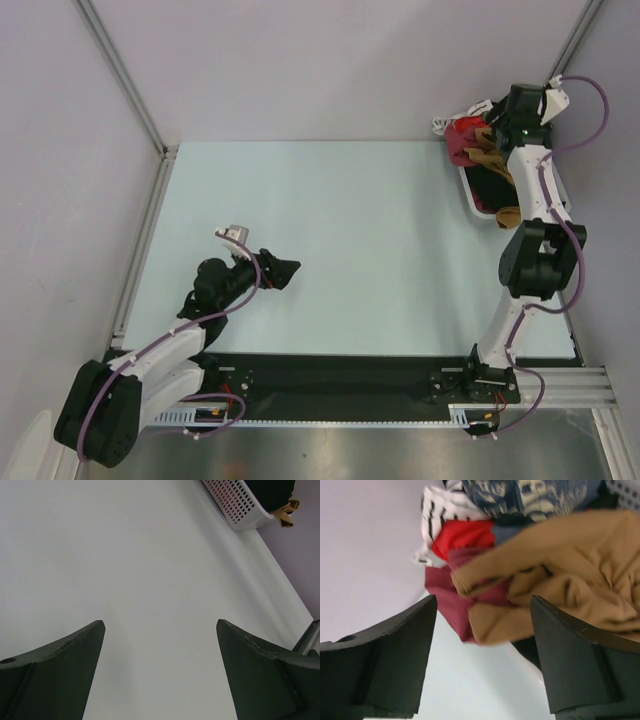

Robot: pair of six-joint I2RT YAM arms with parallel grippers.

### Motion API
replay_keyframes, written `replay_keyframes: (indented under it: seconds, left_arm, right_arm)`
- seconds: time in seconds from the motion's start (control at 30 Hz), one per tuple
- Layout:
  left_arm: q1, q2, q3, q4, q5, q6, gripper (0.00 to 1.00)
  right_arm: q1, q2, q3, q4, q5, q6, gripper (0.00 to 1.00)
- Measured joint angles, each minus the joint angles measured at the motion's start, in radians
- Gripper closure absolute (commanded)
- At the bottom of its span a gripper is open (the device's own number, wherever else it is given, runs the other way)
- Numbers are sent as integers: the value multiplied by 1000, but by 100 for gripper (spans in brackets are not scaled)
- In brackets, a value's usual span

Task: Fold and stack the tank tops
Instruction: Grab the tank top from the pile

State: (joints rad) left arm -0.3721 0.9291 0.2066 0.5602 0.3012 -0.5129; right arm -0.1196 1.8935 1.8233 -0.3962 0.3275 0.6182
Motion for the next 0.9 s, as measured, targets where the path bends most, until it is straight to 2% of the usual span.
replay_keyframes:
  seconds: [0.1, 0.23, 0.33, 0.47, 0.67, 0.8, 0.9]
  left_arm:
    - [-2, 16, 0, 1, 6, -7, 0]
    - [-8, 35, 0, 6, 17, -11, 0]
    - [-12, 51, 4, 7, 19, -11, 0]
    - [-14, 71, 17, 6, 19, -11, 0]
    - [-17, 74, 28, 6, 17, -10, 0]
    - [-24, 74, 30, 6, 15, -7, 0]
    - [-33, 74, 32, 5, 10, -2, 0]
  right_arm:
    - [6, 131, 193, -41, 31, -30, 15]
    - [14, 251, 315, -70, 45, -43, 13]
    - [21, 374, 452, -144, 45, -36, 21]
    - [36, 440, 516, -198, 40, -34, 100]
    - [84, 328, 447, -198, 71, -39, 100]
    - [126, 139, 430, -196, 92, -63, 100]
    - [150, -61, 384, -150, 89, -70, 100]
